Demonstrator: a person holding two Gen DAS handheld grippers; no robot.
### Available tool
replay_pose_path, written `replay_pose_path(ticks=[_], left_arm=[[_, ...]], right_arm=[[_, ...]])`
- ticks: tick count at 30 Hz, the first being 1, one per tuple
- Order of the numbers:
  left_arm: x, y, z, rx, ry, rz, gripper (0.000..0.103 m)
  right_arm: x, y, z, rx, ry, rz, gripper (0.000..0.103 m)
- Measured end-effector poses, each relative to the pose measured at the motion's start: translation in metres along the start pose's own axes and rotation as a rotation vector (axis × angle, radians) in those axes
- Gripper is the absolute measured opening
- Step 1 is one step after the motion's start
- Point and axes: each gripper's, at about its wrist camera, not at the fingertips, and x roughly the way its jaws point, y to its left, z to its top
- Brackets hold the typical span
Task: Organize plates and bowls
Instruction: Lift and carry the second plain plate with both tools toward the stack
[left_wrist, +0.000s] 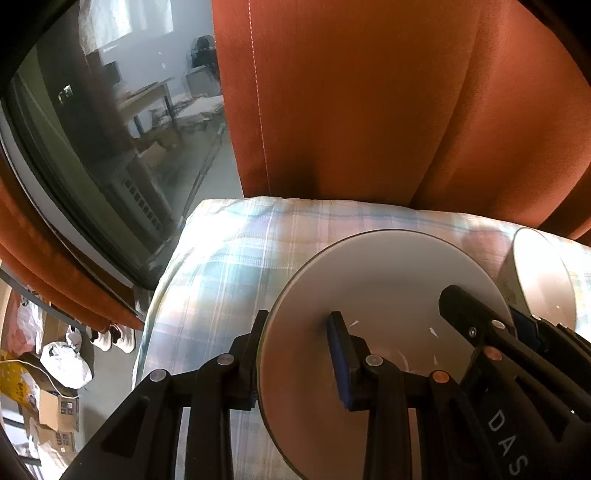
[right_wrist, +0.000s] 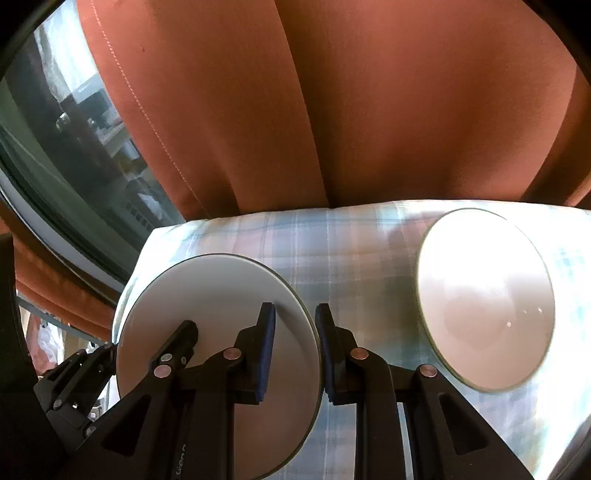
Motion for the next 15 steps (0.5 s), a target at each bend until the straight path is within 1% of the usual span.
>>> replay_pose_path(ticks=[8, 15], left_arm=[[-0.038, 0.007, -0.012, 0.014, -0.021, -0.003, 0.03], [-0.082, 0.012, -0.027, 0.013, -0.054, -0.026, 0.03]], right_arm=[[-0.032, 0.009, -0.013, -0.001, -0.008, -0.006, 0.026], [-0.079, 0.02, -0.03, -0.001, -0.044, -0.017, 0.026]])
